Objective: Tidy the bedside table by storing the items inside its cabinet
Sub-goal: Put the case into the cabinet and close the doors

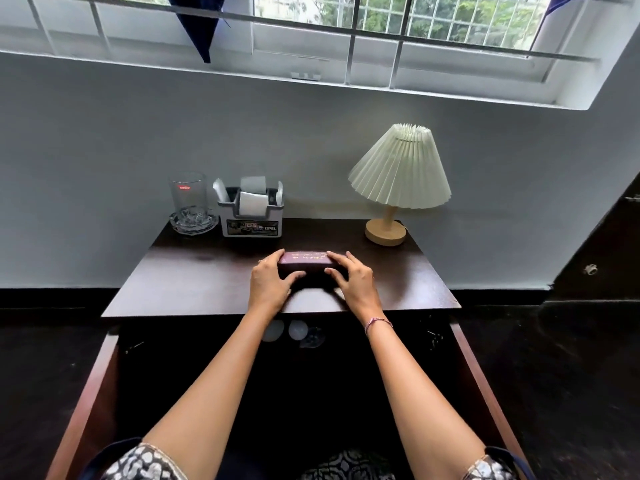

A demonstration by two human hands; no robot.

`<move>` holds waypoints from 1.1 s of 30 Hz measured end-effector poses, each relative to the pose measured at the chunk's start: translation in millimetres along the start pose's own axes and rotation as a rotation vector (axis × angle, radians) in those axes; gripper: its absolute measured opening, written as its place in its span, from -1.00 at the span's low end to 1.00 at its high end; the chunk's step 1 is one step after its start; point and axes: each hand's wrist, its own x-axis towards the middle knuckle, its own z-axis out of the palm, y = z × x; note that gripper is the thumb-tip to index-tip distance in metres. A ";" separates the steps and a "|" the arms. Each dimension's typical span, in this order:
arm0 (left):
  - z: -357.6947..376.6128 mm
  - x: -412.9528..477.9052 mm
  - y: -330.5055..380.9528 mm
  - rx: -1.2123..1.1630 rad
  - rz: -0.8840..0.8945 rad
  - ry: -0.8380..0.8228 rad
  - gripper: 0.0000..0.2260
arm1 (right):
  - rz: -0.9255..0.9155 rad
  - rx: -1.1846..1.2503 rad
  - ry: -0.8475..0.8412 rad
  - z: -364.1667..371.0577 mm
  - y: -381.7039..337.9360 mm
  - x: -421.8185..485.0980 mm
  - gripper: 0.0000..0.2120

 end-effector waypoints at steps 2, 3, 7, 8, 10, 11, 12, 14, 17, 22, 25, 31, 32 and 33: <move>-1.9 0.9 -0.8 -0.057 -0.017 0.008 -0.44 | -0.010 0.024 0.023 -0.5 -1.8 -0.5 -0.66; -2.6 1.3 -1.2 -0.078 -0.024 0.015 -0.48 | -0.019 0.034 0.038 -0.9 -2.4 -0.7 -0.67; -4.6 1.9 -2.3 -0.125 -0.038 0.031 -0.57 | -0.021 0.063 0.064 -2.5 -3.6 0.4 -0.72; -4.6 1.8 -2.5 -0.136 -0.045 0.030 -0.58 | -0.028 0.066 0.071 -3.1 -3.3 0.5 -0.73; -4.0 2.3 -2.5 -0.152 -0.055 0.037 -0.59 | -0.041 0.069 0.084 -4.1 -2.4 1.5 -0.74; -3.5 2.7 -2.3 -0.158 -0.058 0.046 -0.60 | -0.043 0.072 0.087 -4.3 -2.0 1.9 -0.74; -3.0 2.9 -2.5 -0.167 -0.059 0.055 -0.61 | -0.043 0.078 0.090 -4.1 -1.6 2.4 -0.74; -2.2 2.9 -3.0 -0.179 -0.059 0.067 -0.63 | -0.040 0.096 0.099 -3.7 -1.3 2.4 -0.75; -3.5 1.2 -1.0 -0.191 -0.061 0.074 -0.64 | -0.015 0.144 0.107 -5.7 -1.4 1.7 -0.74; -4.9 -9.6 0.9 -0.253 -0.104 0.107 -0.63 | 0.151 0.454 0.079 -12.6 0.0 -4.5 -0.63; -7.1 -17.3 8.2 -0.301 -0.135 0.098 -0.62 | 0.218 0.520 0.112 -17.3 -2.1 -9.9 -0.58; -10.6 -44.4 19.6 -0.393 -0.159 0.104 -0.64 | 0.290 0.625 0.170 -26.1 -4.5 -39.9 -0.66; -10.5 -51.0 20.8 -0.393 -0.164 0.116 -0.65 | 0.301 0.639 0.183 -27.8 -4.3 -46.2 -0.66; -10.2 -57.2 21.8 -0.393 -0.176 0.125 -0.66 | 0.308 0.648 0.200 -29.4 -4.1 -51.9 -0.67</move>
